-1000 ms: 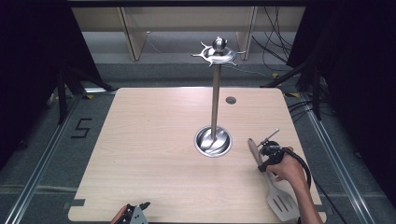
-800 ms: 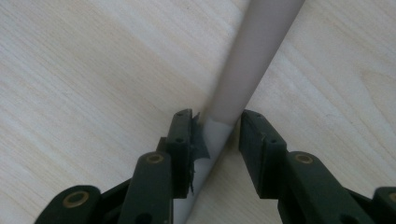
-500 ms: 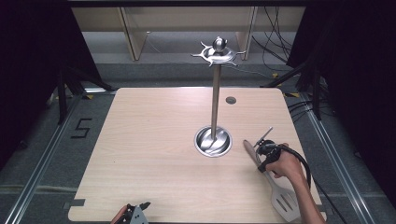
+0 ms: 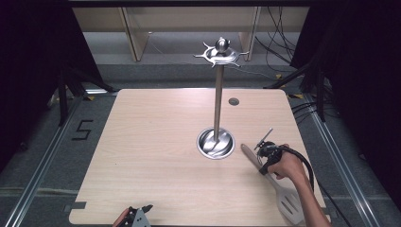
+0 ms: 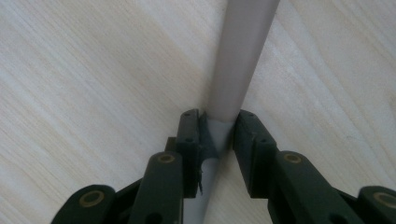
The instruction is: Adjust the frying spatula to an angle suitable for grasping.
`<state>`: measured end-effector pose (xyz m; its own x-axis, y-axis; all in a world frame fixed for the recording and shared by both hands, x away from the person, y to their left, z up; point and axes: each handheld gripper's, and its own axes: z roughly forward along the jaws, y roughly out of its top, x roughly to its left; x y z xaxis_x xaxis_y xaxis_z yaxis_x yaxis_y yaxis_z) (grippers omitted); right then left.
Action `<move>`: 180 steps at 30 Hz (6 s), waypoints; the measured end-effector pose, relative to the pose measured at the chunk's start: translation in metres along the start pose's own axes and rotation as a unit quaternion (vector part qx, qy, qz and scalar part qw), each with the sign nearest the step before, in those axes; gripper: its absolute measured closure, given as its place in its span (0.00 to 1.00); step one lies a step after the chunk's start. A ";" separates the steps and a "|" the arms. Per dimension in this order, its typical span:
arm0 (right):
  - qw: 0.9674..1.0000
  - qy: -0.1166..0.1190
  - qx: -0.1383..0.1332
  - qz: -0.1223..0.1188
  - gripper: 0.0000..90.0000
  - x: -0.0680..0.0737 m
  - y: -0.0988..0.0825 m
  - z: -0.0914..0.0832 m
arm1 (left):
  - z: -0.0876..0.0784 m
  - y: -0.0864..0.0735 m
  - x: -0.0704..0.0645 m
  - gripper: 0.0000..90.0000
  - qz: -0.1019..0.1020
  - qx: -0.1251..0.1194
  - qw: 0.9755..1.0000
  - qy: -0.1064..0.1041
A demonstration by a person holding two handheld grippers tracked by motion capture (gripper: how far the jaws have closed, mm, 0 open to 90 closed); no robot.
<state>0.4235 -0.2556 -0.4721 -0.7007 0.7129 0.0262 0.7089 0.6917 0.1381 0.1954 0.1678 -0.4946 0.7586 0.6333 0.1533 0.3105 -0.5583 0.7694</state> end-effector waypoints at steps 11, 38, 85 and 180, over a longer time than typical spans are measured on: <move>0.997 0.026 -0.070 -0.005 0.85 -0.003 -0.010 -0.015 | 0.001 0.000 0.001 0.17 0.002 0.004 1.000 0.003; 0.964 0.026 -0.264 -0.024 0.87 0.005 -0.052 -0.077 | 0.001 0.000 0.000 0.17 -0.003 0.000 1.000 -0.003; 0.865 0.112 -0.477 -0.104 0.87 0.038 -0.006 -0.146 | 0.001 0.000 0.001 0.17 0.001 0.002 1.000 0.004; 0.841 0.193 -0.503 -0.056 0.78 -0.005 0.060 -0.166 | 0.000 0.000 0.000 0.17 -0.002 0.002 1.000 -0.007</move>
<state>0.4565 -0.2370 -0.2999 -0.8702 0.4251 0.2492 0.3461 0.1672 0.9232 0.1952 0.1676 -0.4947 0.7654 0.6276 0.1420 0.3153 -0.5582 0.7674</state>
